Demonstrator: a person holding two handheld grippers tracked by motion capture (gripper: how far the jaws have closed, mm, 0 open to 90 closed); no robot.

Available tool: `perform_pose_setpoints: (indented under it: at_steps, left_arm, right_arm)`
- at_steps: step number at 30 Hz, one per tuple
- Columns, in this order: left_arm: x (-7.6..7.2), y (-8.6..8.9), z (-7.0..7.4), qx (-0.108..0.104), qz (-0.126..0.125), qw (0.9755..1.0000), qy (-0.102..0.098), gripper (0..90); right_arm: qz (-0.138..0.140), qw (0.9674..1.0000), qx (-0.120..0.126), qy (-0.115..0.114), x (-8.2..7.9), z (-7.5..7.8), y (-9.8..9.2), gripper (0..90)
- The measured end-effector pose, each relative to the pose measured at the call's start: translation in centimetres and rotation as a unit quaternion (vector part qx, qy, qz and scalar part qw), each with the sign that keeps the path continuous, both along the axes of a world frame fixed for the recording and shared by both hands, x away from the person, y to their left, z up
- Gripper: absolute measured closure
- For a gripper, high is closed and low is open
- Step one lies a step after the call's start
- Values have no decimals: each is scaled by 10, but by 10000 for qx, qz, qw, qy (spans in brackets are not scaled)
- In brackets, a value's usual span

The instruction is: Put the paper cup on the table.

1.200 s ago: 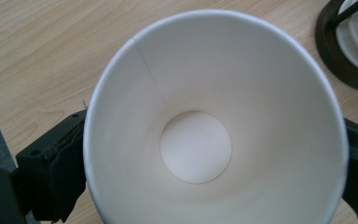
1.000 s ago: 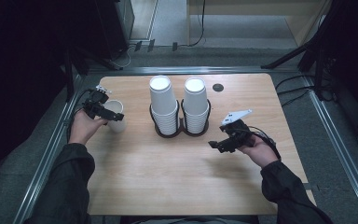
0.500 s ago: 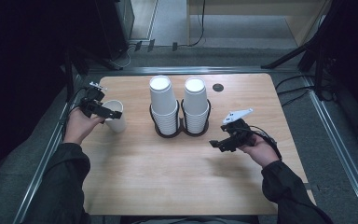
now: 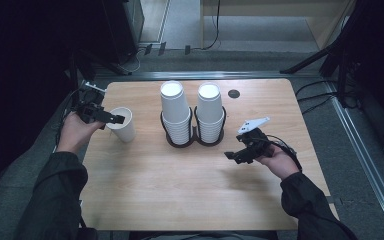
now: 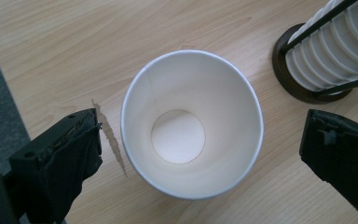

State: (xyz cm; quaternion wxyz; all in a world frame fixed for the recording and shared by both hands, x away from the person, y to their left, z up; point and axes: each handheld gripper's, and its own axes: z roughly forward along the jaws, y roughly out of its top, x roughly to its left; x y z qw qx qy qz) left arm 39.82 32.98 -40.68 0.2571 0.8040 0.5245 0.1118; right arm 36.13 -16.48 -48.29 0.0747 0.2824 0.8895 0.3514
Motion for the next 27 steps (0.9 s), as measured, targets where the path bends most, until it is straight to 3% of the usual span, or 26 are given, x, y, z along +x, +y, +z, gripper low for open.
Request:
perform_pose_setpoints:
  at_steps: [5, 11, 20, 27]
  left_arm:
    - [-9, -8, 5, 158, -35, 9999, -38, 0]
    - [-22, -17, 12, 38, -150, 9996, -224, 0]
    - [-42, -32, 13, -26, -196, 9994, -296, 0]
    - [-55, -52, 13, -10, -467, 9982, -384, 0]
  right_arm:
    - [-4, 10000, 2, -16, 0, 0, 0, 205]
    - [47, 10000, -41, -11, -1, 0, 1, 205]
    - [52, 10000, -46, -57, -2, 0, -1, 205]
    - [61, 10000, -40, -41, 3, 0, -1, 204]
